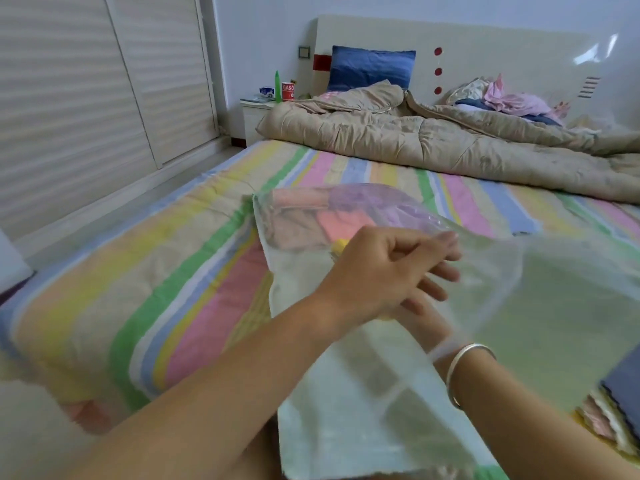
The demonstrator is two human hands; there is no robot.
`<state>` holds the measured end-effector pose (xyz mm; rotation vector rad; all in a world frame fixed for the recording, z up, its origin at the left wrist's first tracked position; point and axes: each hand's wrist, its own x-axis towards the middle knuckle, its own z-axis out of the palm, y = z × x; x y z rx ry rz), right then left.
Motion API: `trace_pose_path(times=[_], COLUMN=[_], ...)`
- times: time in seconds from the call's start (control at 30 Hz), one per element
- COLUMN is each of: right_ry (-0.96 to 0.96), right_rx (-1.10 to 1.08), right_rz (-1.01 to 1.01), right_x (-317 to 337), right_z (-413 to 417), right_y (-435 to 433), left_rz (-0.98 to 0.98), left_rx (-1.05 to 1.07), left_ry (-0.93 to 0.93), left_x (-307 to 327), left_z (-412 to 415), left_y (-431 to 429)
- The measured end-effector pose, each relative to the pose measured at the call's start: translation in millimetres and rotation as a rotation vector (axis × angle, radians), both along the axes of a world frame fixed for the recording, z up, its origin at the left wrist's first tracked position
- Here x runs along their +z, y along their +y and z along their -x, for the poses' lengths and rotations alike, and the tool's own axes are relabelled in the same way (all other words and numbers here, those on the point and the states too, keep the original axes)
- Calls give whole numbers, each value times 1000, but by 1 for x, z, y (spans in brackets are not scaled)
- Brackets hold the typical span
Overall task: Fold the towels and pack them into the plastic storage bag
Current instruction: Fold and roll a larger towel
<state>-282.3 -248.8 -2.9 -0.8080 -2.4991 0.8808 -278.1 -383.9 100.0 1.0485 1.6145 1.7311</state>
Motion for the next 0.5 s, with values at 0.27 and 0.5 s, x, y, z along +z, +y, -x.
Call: trace_pose_path(times=[0.27, 0.5], right_ry=[-175, -185], right_rx=[-46, 50], right_rz=[-119, -107], right_x=[-2, -20], right_z=[94, 199], right_y=[-2, 8], left_rz=[481, 577], left_rx=[832, 759], left_ry=[199, 235], left_x=[-100, -137], left_z=[159, 242], left_y=[-20, -3])
